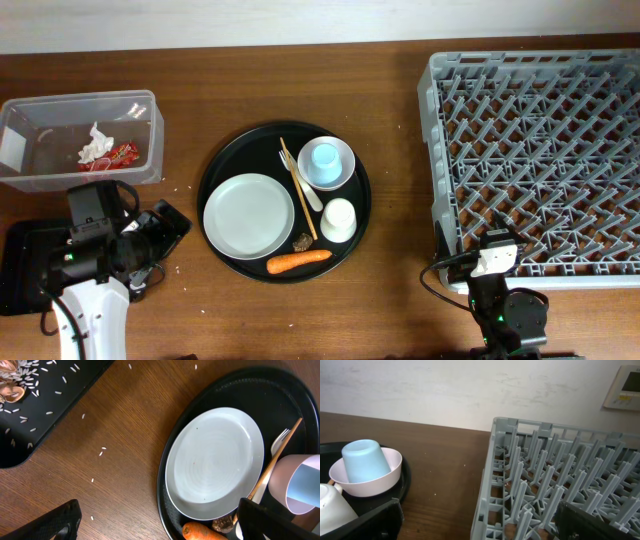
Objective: Sort waste into correct bins and load items into the dishwasher rack
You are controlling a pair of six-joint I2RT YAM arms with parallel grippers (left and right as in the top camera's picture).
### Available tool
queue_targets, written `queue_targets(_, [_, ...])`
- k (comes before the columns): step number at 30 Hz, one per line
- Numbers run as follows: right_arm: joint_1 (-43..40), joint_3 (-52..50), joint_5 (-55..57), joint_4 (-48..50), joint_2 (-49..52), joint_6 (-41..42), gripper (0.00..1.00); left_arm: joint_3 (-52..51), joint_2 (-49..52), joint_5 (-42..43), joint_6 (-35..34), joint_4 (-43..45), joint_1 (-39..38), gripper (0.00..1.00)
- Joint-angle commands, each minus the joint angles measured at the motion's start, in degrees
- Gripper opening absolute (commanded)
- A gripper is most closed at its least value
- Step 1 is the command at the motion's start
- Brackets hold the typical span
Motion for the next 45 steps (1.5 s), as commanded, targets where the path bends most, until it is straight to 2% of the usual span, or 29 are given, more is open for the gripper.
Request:
queue_targets(1, [-0.37,-0.31,0.22,-0.20,-0.28,0.39,0.99,-0.15,-0.55,0.39,-0.33,-0.09,0.37,0.99])
queue_targets(4, [-0.37,-0.31,-2.64,0.68,-0.28,0.98,0.99,-0.15,-0.55,0.37,-0.33,-0.09,0.37,0.99])
queue_targets(7, [-0.37,-0.31,-31.67,3.58,-0.28,10.91,0.99,-0.15,-0.55,0.39,-0.33,-0.07,0.37,0.99])
queue_targets(8, [-0.37,-0.31,-41.38,6.97,-0.28,16.44,0.99,-0.15,-0.55,0.39,-0.33,-0.09,0.37,0.99])
queue_targets(10, [-0.37,-0.31,-60.08,11.65,-0.28,32.79,0.99,-0.15,-0.55,0.39,-0.33,-0.09,0.37,0.99])
queue_targets(12, [-0.37,-0.31,-64.48,12.63,-0.28,44.65,0.99,-0.15,-0.55,0.39,-0.33,-0.09,0.37,0.99])
queue_targets(14, [-0.37,-0.31,-63.21,12.68,-0.28,46.99,0.99,-0.15,-0.55,0.37,-0.33,-0.09,0.37,0.99])
queue_targets(17, [-0.37,-0.24,-57.75,15.32,-0.28,55.95,0.99,-0.15,-0.55,0.37,-0.33,-0.09,0.37,0.99])
queue_targets(20, [-0.37,5.38,-51.30,14.21,0.15,58.71,0.99,-0.15,-0.55,0.37,-0.33,-0.09,0.37,0.99])
queue_targets(23, [-0.37,13.73,-43.93,1.86,5.51,48.94,0.99,-0.15,-0.55,0.39,-0.33,-0.09,0.37,0.99])
queue_targets(26, [-0.31,30.03,-36.35,-19.82,24.22,28.72,0.98,-0.15,-0.55,0.37,-0.33,-0.07,0.37,0.99])
queue_targets(28, [1.64,40.28,-30.67,-28.39,36.13,21.73,0.99,-0.15,-0.55,0.37,-0.33,-0.09,0.37,0.99])
queue_targets(29, [4.26,45.51,-25.40,-32.17,41.77,20.17,0.99,-0.15,-0.55,0.39,-0.33,-0.09,0.37,0.99])
queue_targets(32, [19.30,59.36,-3.91,-39.60,58.40,20.22,0.99,-0.15,-0.55,0.37,-0.33,-0.09,0.37,0.99])
queue_targets(35, [30.38,64.70,8.48,-40.52,71.63,25.00,0.99,-0.15,-0.55,0.39,-0.33,-0.09,0.37,0.99])
queue_targets(37, [32.33,65.85,11.17,-38.99,82.79,25.97,0.99,-0.15,-0.55,0.37,-0.33,-0.09,0.37,0.99])
queue_targets(41, [32.33,65.85,5.77,-33.62,90.82,25.99,0.99,-0.15,-0.55,0.37,-0.33,-0.09,0.37,0.99])
queue_targets(45, [32.33,65.81,0.92,-28.89,91.54,25.99,0.99,-0.15,-0.55,0.37,-0.33,-0.09,0.37,0.99])
